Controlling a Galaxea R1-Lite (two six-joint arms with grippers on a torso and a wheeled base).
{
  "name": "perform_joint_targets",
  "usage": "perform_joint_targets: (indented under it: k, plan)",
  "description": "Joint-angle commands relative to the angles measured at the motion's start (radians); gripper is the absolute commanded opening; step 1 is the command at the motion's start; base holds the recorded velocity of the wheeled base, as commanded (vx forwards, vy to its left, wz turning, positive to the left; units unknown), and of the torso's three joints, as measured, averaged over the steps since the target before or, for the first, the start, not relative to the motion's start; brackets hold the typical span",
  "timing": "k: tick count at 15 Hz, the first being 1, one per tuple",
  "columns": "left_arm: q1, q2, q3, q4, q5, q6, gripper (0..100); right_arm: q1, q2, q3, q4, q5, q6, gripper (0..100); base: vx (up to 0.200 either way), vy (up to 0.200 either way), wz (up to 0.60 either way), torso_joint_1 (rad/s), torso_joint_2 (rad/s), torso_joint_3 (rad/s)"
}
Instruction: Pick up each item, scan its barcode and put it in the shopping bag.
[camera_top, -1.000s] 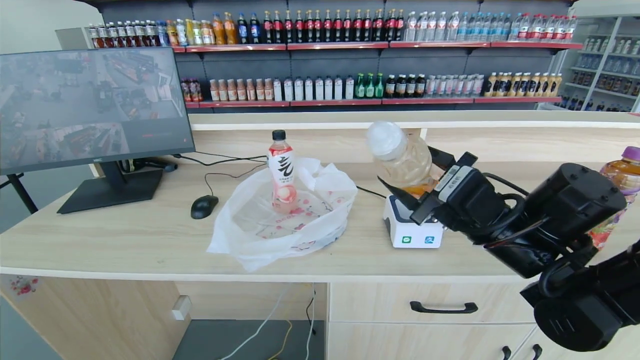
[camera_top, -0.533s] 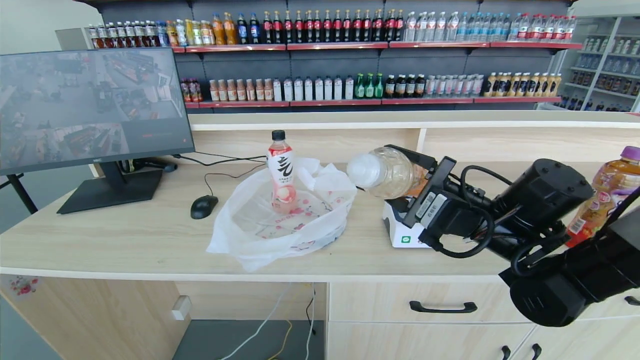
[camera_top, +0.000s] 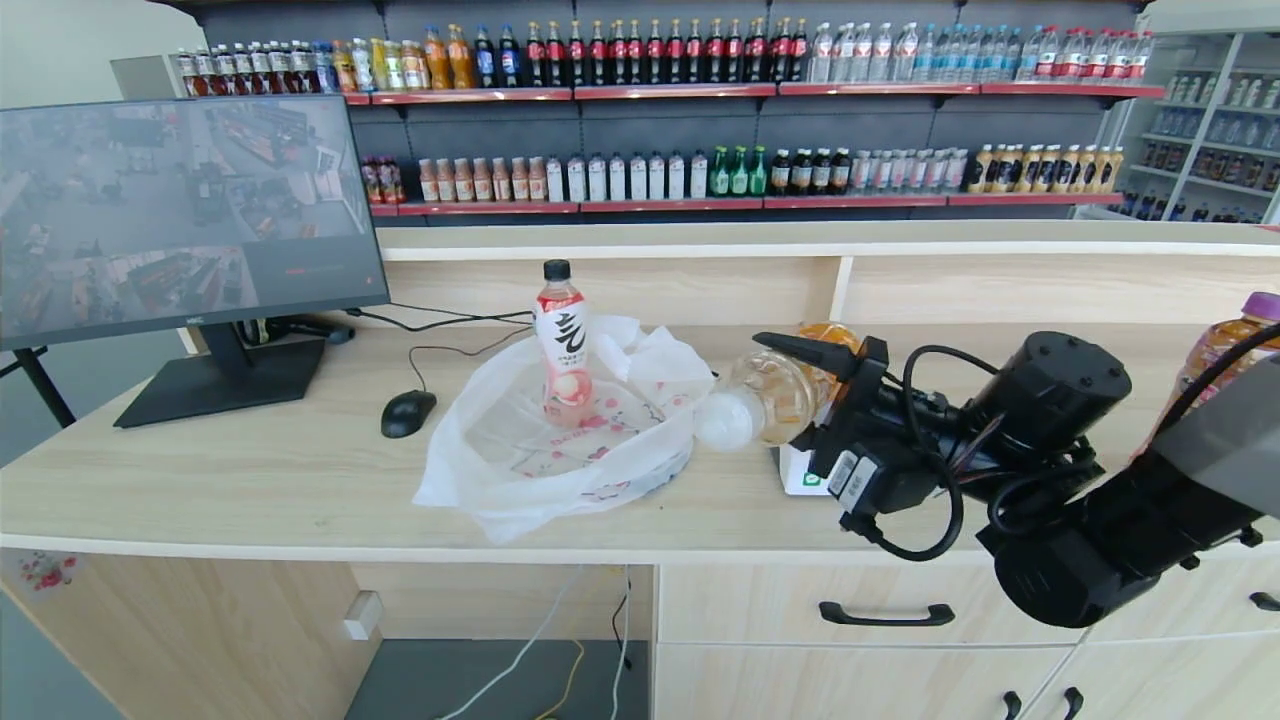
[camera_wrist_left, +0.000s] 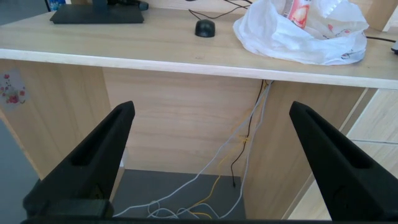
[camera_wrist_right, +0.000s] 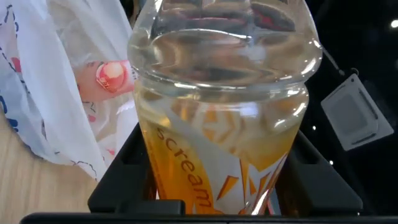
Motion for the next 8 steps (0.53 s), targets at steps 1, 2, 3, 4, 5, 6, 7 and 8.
perform_joint_targets:
  k: [1, 2, 3, 4, 5, 6, 7, 8]
  plan:
    - [0.000, 0.000, 0.000, 0.000, 0.000, 0.000, 100, 0.013, 0.053, 0.009, -0.002, 0.003, -0.029, 0, 0.000, 0.000, 0.00, 0.000, 0.00, 0.000]
    - [0.000, 0.000, 0.000, 0.000, 0.000, 0.000, 100, 0.019, 0.059, 0.009, -0.002, 0.003, -0.034, 0, 0.000, 0.000, 0.00, 0.000, 0.00, 0.000]
    - [0.000, 0.000, 0.000, 0.000, 0.000, 0.000, 100, 0.021, 0.059, 0.009, -0.002, 0.003, -0.036, 0, 0.000, 0.000, 0.00, 0.000, 0.00, 0.000]
    - [0.002, 0.000, 0.000, 0.000, 0.000, 0.000, 100, 0.021, 0.059, 0.009, -0.002, 0.003, -0.036, 0, 0.000, 0.000, 0.00, 0.000, 0.00, 0.000]
    - [0.000, 0.000, 0.000, 0.000, 0.000, 0.000, 100, 0.021, 0.060, 0.011, -0.002, 0.003, -0.036, 0, 0.000, 0.000, 0.00, 0.000, 0.00, 0.000]
    - [0.000, 0.000, 0.000, 0.000, 0.000, 0.000, 100, 0.021, 0.062, 0.012, -0.002, 0.007, -0.039, 0, 0.000, 0.000, 0.00, 0.000, 0.00, 0.000]
    - [0.000, 0.000, 0.000, 0.000, 0.000, 0.000, 100, 0.021, 0.065, 0.009, -0.002, 0.012, -0.042, 0, 0.000, 0.000, 0.00, 0.000, 0.00, 0.000]
    - [0.000, 0.000, 0.000, 0.000, 0.000, 0.000, 100, 0.021, 0.066, 0.011, -0.002, 0.010, -0.042, 0, 0.000, 0.000, 0.00, 0.000, 0.00, 0.000]
